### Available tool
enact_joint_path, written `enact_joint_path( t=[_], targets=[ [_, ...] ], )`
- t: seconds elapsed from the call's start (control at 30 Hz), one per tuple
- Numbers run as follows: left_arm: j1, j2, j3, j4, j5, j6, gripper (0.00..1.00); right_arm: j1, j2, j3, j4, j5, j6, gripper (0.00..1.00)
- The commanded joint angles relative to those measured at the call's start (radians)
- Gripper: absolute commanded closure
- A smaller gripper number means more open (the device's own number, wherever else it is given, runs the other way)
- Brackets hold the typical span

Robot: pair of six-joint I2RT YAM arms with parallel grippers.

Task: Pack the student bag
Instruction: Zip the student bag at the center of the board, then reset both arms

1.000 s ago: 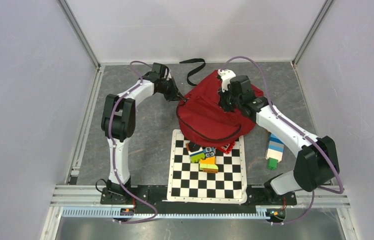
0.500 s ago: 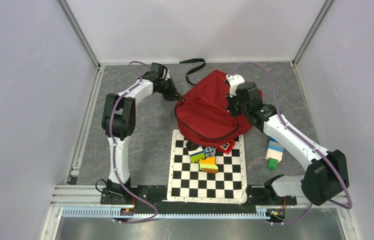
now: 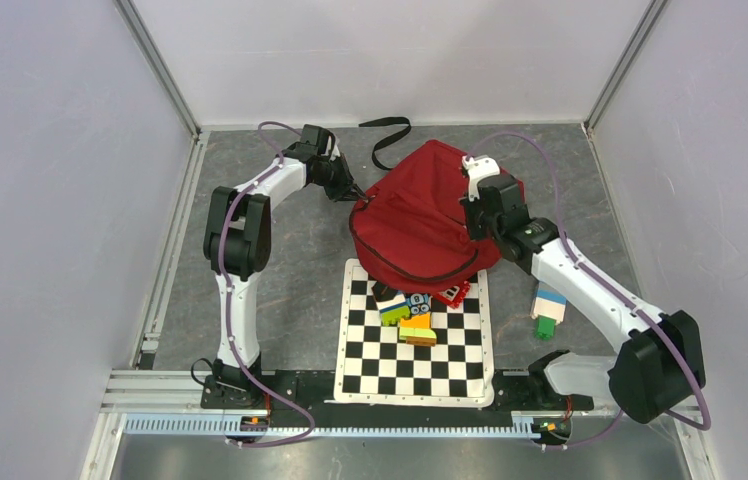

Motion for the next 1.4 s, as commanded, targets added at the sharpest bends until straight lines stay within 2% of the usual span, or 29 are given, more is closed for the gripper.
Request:
enact_joint_path(
  t=[0.0,0.27,0.57,0.67,0.7,0.73,0.77,0.83,0.87,0.9,0.93,1.1,1.27,1.37],
  targets=[
    [0.07,0.013,0.034,0.022,-0.172,0.093,0.98,-0.016,-0.045,-0.014,-0.044,0.112,-0.001,1.0],
    [0.079,0.009,0.028,0.019,-0.195,0.095,0.98,-0.019,-0.114,-0.053,-0.08,0.207,0.04,1.0],
    [0.079,-0.02,-0.023,0.065,-0.177,0.113,0.98,-0.02,-0.09,-0.098,0.022,0.117,0.058,1.0],
    [0.079,-0.051,-0.075,0.116,-0.173,0.117,0.92,-0.022,-0.078,-0.079,0.055,0.068,0.034,1.0],
    [0.079,-0.06,-0.088,0.129,-0.172,0.117,0.87,-0.021,-0.077,-0.074,0.067,0.053,0.029,1.0],
    [0.079,-0.07,-0.096,0.137,-0.171,0.117,0.79,-0.021,-0.074,-0.068,0.077,0.04,0.024,0.97],
    [0.079,-0.078,-0.105,0.146,-0.17,0.118,0.61,-0.021,-0.071,-0.061,0.083,0.027,0.02,0.82],
    [0.078,-0.107,-0.123,0.171,-0.165,0.129,0.18,-0.022,-0.065,-0.049,0.096,0.015,0.019,0.48],
    [0.078,-0.123,-0.136,0.186,-0.169,0.136,0.04,-0.021,-0.066,-0.046,0.104,0.014,0.023,0.37],
    [0.077,-0.147,-0.151,0.205,-0.174,0.144,0.01,-0.023,-0.067,-0.046,0.119,0.008,0.03,0.25],
    [0.077,-0.175,-0.169,0.222,-0.18,0.157,0.0,-0.028,-0.069,-0.047,0.137,-0.018,0.031,0.18],
    [0.079,-0.301,-0.23,0.246,-0.236,0.194,0.0,-0.085,-0.068,-0.025,0.197,-0.117,0.034,0.12],
    [0.08,-0.476,-0.343,0.281,-0.325,0.21,0.0,-0.18,-0.105,-0.022,0.196,-0.087,-0.006,0.1],
    [0.08,-0.612,-0.416,0.272,-0.429,0.221,0.0,-0.237,-0.153,-0.025,0.195,-0.054,-0.046,0.09]
  ],
)
